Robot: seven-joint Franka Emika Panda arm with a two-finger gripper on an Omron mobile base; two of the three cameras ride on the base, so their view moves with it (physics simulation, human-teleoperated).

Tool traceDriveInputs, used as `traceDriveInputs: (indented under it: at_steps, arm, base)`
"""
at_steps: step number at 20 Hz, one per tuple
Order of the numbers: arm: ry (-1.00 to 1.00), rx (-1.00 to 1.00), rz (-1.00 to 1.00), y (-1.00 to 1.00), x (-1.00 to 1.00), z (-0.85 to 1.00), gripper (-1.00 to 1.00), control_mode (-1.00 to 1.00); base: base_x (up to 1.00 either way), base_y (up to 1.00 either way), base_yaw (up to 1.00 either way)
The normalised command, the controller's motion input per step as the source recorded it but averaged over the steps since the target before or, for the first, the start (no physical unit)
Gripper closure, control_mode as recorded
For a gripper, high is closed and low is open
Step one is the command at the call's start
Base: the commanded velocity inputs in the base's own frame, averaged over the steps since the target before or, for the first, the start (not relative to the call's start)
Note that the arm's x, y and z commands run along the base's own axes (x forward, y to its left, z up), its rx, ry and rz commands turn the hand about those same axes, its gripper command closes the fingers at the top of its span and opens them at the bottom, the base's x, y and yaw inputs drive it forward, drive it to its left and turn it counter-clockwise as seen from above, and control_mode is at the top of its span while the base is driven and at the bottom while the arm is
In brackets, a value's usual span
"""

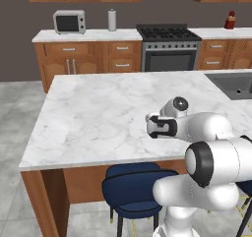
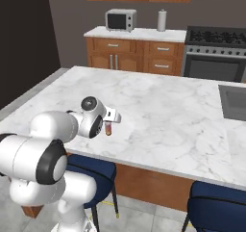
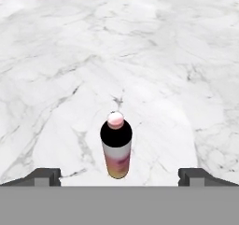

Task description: Place the large bottle from the dining counter next to the other large bottle outside the sink, and place the small bottle from the dining counter next to the other small bottle inside the sink.

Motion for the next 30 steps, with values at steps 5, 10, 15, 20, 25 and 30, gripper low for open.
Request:
traceDriveInputs:
  at_steps: [5, 10, 15, 20, 25, 30]
  arm:
    - [0.0, 0.0, 0.0, 0.0, 0.14, 0.0, -1.0, -1.0]
    - [0.0, 0.0, 0.0, 0.0, 0.19, -0.04, -1.0, -1.0]
    - [0.0, 0.0, 0.0, 0.0, 0.06, -0.1, -1.0, -1.0]
    - [0.0, 0.0, 0.0, 0.0, 0.0, -0.07, -1.0, -1.0]
    - [0.0, 0.0, 0.0, 0.0, 0.1, 0.0, -1.0, -1.0]
    - [0.0, 0.0, 0.0, 0.0, 0.14, 0.0, -1.0, -1.0]
  base:
    - [0.0, 0.0, 0.0]
    - [0.0, 0.0, 0.0]
    - [0.0, 0.0, 0.0]
    - [0.0, 0.0, 0.0]
    - [0.0, 0.0, 0.0]
    - [0.0, 0.0, 0.0]
